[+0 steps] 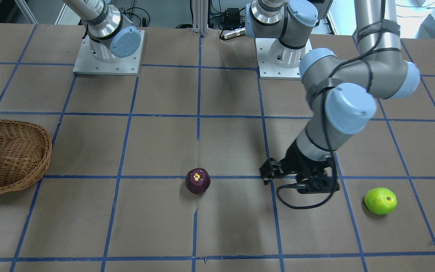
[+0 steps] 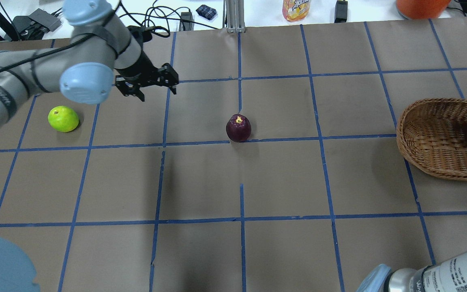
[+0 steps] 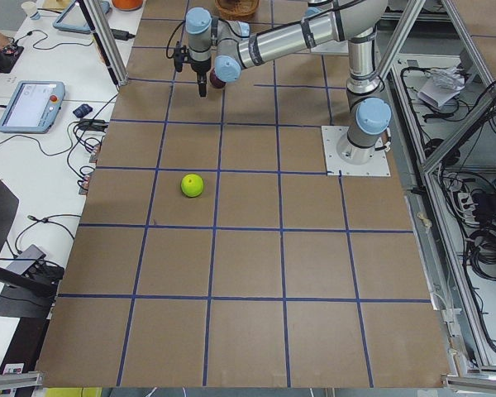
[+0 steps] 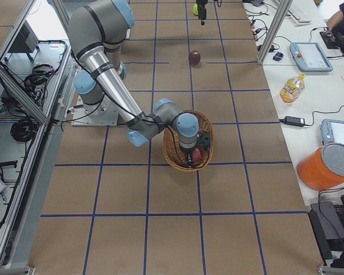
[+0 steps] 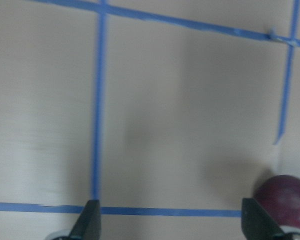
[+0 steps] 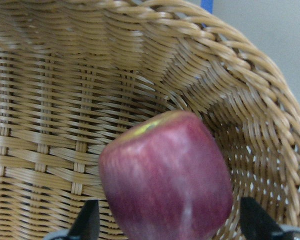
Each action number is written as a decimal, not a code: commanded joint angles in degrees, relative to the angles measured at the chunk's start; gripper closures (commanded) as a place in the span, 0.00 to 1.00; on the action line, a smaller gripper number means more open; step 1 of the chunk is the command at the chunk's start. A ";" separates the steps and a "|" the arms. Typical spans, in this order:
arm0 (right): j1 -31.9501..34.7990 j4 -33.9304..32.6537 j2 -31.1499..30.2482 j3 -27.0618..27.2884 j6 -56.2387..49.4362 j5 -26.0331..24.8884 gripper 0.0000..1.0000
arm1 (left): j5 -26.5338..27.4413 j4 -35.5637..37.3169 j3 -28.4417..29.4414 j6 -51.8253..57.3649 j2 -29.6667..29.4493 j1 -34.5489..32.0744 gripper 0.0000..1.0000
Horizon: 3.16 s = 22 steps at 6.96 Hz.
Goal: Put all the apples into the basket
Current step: 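Open the right gripper over the basket while the left moves toward the green apple, then grasp the purple apple with the right gripper while the left grasps the green apple, then carry the purple apple toward the basket while the left brings the green apple to center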
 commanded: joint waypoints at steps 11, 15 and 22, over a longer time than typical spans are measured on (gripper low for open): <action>64.60 4.98 5.74 -15.58 88.43 -2.97 0.00 | 6.57 4.07 5.43 37.08 -14.90 22.93 0.00; 67.90 5.25 9.72 -15.80 87.76 -2.97 0.00 | 6.40 4.07 5.17 36.38 -16.23 23.02 0.00; 68.87 4.63 13.43 -15.98 84.68 -3.40 0.50 | 1.83 -3.76 3.52 16.75 -8.95 12.96 0.77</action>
